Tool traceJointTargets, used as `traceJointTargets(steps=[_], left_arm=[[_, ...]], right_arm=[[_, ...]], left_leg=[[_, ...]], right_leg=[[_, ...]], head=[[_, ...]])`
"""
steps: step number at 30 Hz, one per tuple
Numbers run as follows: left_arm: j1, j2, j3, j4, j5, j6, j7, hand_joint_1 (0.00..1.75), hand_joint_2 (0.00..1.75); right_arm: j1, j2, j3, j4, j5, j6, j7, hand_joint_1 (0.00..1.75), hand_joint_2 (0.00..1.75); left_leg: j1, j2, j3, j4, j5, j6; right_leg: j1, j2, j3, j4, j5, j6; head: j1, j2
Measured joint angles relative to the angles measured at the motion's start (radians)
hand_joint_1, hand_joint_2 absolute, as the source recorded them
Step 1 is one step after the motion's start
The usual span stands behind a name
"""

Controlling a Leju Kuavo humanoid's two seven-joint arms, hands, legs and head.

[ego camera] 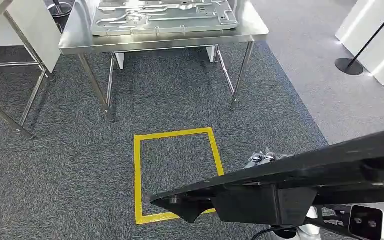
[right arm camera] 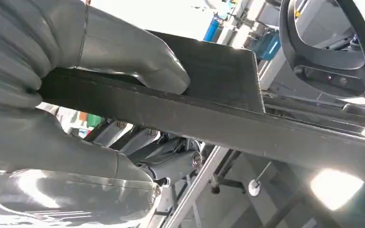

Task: Take the parts from the cabinet and place them on the table.

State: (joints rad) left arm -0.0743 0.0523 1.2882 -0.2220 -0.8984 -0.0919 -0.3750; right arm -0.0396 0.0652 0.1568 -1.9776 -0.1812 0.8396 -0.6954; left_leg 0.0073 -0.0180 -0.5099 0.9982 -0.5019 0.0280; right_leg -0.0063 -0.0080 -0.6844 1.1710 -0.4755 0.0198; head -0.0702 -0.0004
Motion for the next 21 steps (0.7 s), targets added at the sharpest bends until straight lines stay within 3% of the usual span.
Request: traceJointTargets(steps=[1, 2, 3, 5, 7, 8, 9, 11, 12, 13, 14, 16, 17, 18, 19, 21], left_arm=[[-0.001, 0.000, 0.000, 0.000, 0.000, 0.000, -0.002, 0.00, 1.75], [0.000, -0.001, 0.000, 0.000, 0.000, 0.000, -0.003, 0.00, 1.75], [-0.002, -0.002, 0.000, 0.000, 0.000, 0.000, -0.003, 0.00, 1.75], [-0.002, -0.003, 0.000, 0.000, 0.001, 0.000, -0.004, 0.00, 1.75], [-0.003, -0.002, 0.000, 0.000, 0.002, 0.000, -0.005, 0.00, 1.75], [-0.004, -0.004, 0.000, 0.000, 0.003, 0.000, -0.006, 0.00, 1.75], [-0.005, -0.004, 0.001, 0.000, 0.004, 0.000, -0.006, 0.00, 1.75], [-0.004, -0.003, 0.002, 0.000, 0.006, 0.002, -0.007, 0.00, 1.75], [-0.001, -0.003, 0.002, 0.000, 0.006, 0.002, -0.007, 0.00, 1.75], [0.001, -0.003, 0.002, 0.000, 0.006, 0.002, -0.008, 0.00, 1.75], [0.001, -0.003, 0.002, 0.000, 0.006, 0.002, -0.008, 0.00, 1.75], [0.001, -0.002, 0.002, 0.000, 0.006, 0.002, -0.009, 0.00, 1.75], [0.002, -0.002, 0.003, 0.000, 0.006, 0.002, -0.009, 0.00, 1.75], [0.000, -0.002, 0.004, 0.000, 0.006, 0.002, -0.009, 0.00, 1.75], [-0.002, -0.002, 0.004, -0.001, 0.006, 0.002, -0.009, 0.00, 1.75], [0.003, -0.002, 0.006, -0.001, 0.006, 0.002, -0.011, 0.00, 1.75]], right_arm=[[0.000, 0.000, 0.000, 0.000, 0.000, 0.000, 0.000, 1.75, 1.75], [-0.001, 0.000, 0.000, 0.001, 0.000, 0.001, 0.000, 1.75, 1.75], [-0.002, 0.000, 0.000, 0.003, 0.001, 0.001, 0.000, 1.75, 1.75], [-0.001, 0.002, 0.000, 0.003, 0.002, 0.001, 0.000, 1.75, 1.75], [-0.001, 0.004, 0.001, 0.004, 0.002, 0.001, 0.000, 1.75, 1.75], [-0.003, 0.005, 0.002, 0.004, 0.002, 0.002, 0.000, 1.75, 1.75], [-0.005, 0.008, 0.003, 0.005, 0.002, 0.002, 0.000, 1.75, 1.75], [-0.004, 0.010, 0.004, 0.009, 0.001, 0.002, 0.000, 1.75, 1.75], [-0.004, 0.010, 0.004, 0.011, 0.001, 0.002, 0.000, 1.75, 1.75], [-0.003, 0.010, 0.005, 0.013, 0.001, 0.002, 0.000, 1.75, 1.75], [-0.003, 0.010, 0.005, 0.014, 0.001, 0.002, 0.000, 1.75, 1.75], [-0.004, 0.010, 0.005, 0.015, 0.001, 0.002, 0.000, 1.75, 1.75], [-0.004, 0.010, 0.006, 0.015, 0.001, 0.002, 0.000, 1.75, 1.75], [-0.006, 0.011, 0.006, 0.017, 0.001, 0.001, 0.000, 1.75, 1.75], [-0.006, 0.012, 0.008, 0.017, 0.001, 0.000, 0.000, 1.75, 1.75], [-0.007, 0.012, 0.010, 0.018, 0.003, -0.006, 0.000, 1.75, 1.75]], left_leg=[[0.000, -0.002, 0.013, 0.000, -0.009, -0.003], [0.001, -0.003, 0.017, -0.002, -0.015, -0.006], [0.000, -0.005, 0.017, -0.002, -0.018, -0.013], [0.000, -0.003, 0.023, 0.007, -0.019, -0.026], [0.000, 0.000, 0.023, 0.016, -0.026, -0.037], [0.002, 0.004, 0.014, 0.050, -0.034, -0.038], [0.002, 0.006, -0.015, 0.107, -0.061, -0.043], [0.005, 0.007, -0.111, 0.261, -0.133, -0.048], [0.005, 0.008, -0.146, 0.309, -0.146, -0.052], [0.007, 0.009, -0.162, 0.313, -0.129, -0.058], [0.008, 0.010, -0.155, 0.272, -0.089, -0.060], [0.010, 0.013, -0.096, 0.096, 0.038, -0.057], [0.008, 0.016, -0.074, 0.043, 0.063, -0.052], [0.001, 0.019, -0.085, 0.035, 0.028, -0.048], [-0.002, 0.023, -0.079, 0.028, 0.033, -0.034], [-0.001, 0.020, -0.079, 0.023, 0.037, -0.017]], right_leg=[[0.002, 0.002, 0.039, -0.099, 0.061, -0.008], [0.005, 0.007, 0.057, -0.136, 0.063, -0.012], [0.012, 0.007, 0.050, -0.151, 0.026, -0.015], [0.013, 0.009, 0.056, -0.154, 0.046, -0.028], [0.004, 0.008, 0.078, -0.164, 0.043, -0.041], [0.004, 0.006, 0.090, -0.168, 0.038, -0.047], [0.004, 0.004, 0.094, -0.168, 0.033, -0.051], [0.004, 0.004, 0.103, -0.167, 0.021, -0.051], [0.004, 0.004, 0.109, -0.167, 0.015, -0.051], [0.003, 0.004, 0.117, -0.167, 0.008, -0.050], [0.003, 0.005, 0.128, -0.167, 0.001, -0.048], [0.002, 0.004, 0.155, -0.167, -0.017, -0.041], [0.001, 0.001, 0.163, -0.168, -0.026, -0.036], [0.003, 0.002, 0.167, -0.166, -0.027, -0.031], [0.006, 0.004, 0.162, -0.166, -0.032, -0.023], [0.006, 0.003, 0.172, -0.157, -0.032, -0.010]], head=[[0.000, 0.000], [0.000, 0.000], [0.001, 0.000], [0.000, 0.000], [0.000, 0.000], [0.000, 0.000], [0.000, 0.000], [0.000, 0.000], [0.000, 0.000], [0.000, 0.000], [0.000, 0.000], [0.000, 0.000], [0.000, 0.000], [0.000, 0.000], [0.000, 0.000], [0.000, 0.000]])
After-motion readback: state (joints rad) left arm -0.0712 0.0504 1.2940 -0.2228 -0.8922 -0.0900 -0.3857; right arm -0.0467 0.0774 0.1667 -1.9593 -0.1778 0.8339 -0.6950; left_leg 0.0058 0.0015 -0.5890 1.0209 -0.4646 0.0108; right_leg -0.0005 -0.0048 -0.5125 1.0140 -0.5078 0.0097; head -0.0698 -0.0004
